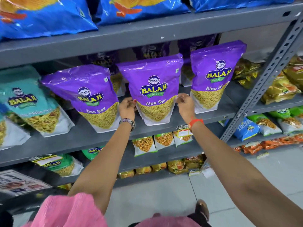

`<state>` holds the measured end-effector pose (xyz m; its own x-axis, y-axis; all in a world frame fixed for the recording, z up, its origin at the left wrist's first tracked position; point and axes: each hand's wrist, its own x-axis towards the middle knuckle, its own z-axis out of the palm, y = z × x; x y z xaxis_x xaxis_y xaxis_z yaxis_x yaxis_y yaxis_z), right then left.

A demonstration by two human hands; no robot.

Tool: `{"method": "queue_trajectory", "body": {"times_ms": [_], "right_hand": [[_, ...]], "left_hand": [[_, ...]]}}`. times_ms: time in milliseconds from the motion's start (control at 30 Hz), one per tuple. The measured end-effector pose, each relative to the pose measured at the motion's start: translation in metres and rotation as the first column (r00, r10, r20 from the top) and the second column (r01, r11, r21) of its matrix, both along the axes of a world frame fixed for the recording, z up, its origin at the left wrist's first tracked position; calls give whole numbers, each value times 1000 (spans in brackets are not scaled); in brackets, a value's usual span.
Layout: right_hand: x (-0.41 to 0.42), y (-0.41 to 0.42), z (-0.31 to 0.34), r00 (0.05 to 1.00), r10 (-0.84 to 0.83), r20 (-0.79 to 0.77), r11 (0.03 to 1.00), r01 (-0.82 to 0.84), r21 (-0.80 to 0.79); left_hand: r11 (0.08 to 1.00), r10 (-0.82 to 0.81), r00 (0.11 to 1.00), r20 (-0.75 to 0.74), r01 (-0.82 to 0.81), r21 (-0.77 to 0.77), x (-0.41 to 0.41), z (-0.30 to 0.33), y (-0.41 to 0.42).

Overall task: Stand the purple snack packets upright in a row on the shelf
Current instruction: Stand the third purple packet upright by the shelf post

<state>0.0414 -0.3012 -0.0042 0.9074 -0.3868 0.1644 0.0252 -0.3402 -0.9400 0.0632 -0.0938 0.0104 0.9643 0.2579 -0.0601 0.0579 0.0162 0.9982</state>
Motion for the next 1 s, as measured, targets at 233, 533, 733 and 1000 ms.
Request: {"method": "queue_trajectory", "body": {"times_ms": [233, 533, 733, 1000], "right_hand": [[-8, 8, 5, 1000, -24, -6, 981, 25, 190], [4, 9, 0, 996, -52, -69, 992, 59, 113], [5, 12, 4, 997, -68, -43, 984, 74, 164], [-36, 40, 2, 929, -368, 44, 912, 351, 211]], "left_hand": [[997, -24, 999, -24, 22, -77, -19, 19, -1], [990, 72, 996, -44, -77, -119, -21, 29, -4], [991, 52, 998, -34, -56, -121, -15, 26, -2], [986, 131, 991, 25, -127, -110, -53, -2, -3]]}}
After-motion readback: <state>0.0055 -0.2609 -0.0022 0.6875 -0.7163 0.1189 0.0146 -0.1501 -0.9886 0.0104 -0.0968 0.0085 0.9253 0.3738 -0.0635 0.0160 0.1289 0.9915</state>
